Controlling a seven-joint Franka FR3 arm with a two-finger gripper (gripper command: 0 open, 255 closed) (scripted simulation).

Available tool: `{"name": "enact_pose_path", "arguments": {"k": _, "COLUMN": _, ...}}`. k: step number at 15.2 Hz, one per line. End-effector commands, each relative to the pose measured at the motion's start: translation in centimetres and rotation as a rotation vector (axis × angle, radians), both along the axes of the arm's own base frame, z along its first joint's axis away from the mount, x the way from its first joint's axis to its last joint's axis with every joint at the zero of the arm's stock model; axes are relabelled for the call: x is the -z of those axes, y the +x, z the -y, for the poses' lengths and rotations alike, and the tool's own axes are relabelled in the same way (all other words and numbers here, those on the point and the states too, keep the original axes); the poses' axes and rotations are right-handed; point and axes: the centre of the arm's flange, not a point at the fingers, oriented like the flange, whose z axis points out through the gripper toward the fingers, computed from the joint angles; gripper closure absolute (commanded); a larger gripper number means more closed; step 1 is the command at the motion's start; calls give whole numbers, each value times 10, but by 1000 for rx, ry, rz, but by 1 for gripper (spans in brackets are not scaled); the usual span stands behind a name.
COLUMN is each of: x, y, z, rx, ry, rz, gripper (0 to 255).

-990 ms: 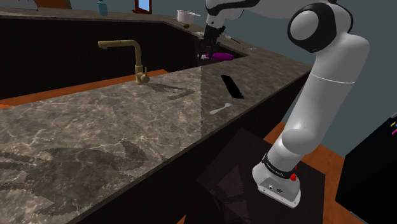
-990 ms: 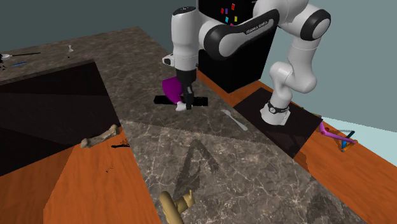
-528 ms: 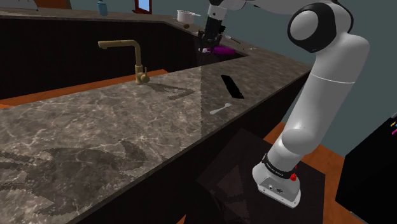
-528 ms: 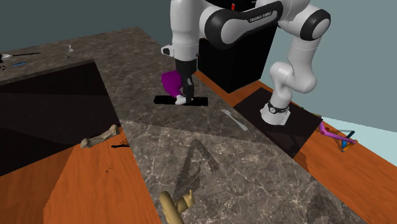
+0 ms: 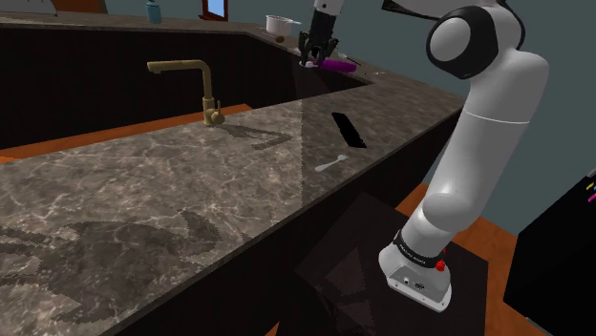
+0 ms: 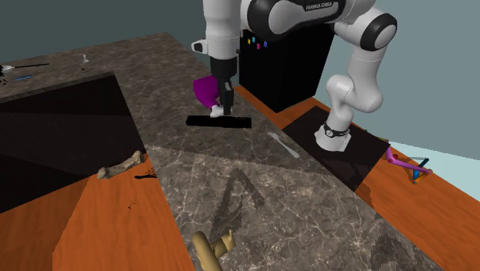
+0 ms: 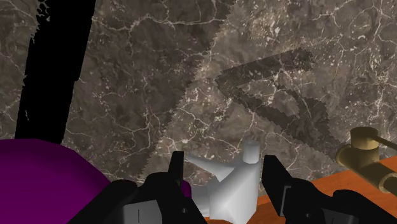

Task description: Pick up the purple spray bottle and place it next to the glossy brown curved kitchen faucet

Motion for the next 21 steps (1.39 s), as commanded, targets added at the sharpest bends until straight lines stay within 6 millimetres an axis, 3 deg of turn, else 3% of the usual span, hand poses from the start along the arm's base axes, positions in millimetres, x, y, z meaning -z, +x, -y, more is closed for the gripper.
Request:
{"name": "enact_pose_path", "arguments": {"k": 1, "x": -11, "y": -1, "z": -1, "rx": 0, "ry": 0, "rz": 0, "gripper": 255}}
{"name": "enact_pose_path", "arguments": {"k": 9, "x": -49, "y": -1, "z": -1, "rx": 0, "ry": 0, "rz": 0, "gripper": 255}}
{"name": "enact_pose_path", "arguments": {"k": 21, "x": -49, "y": -1, "z": -159, "rx": 0, "ry": 0, "rz": 0, "gripper": 255}}
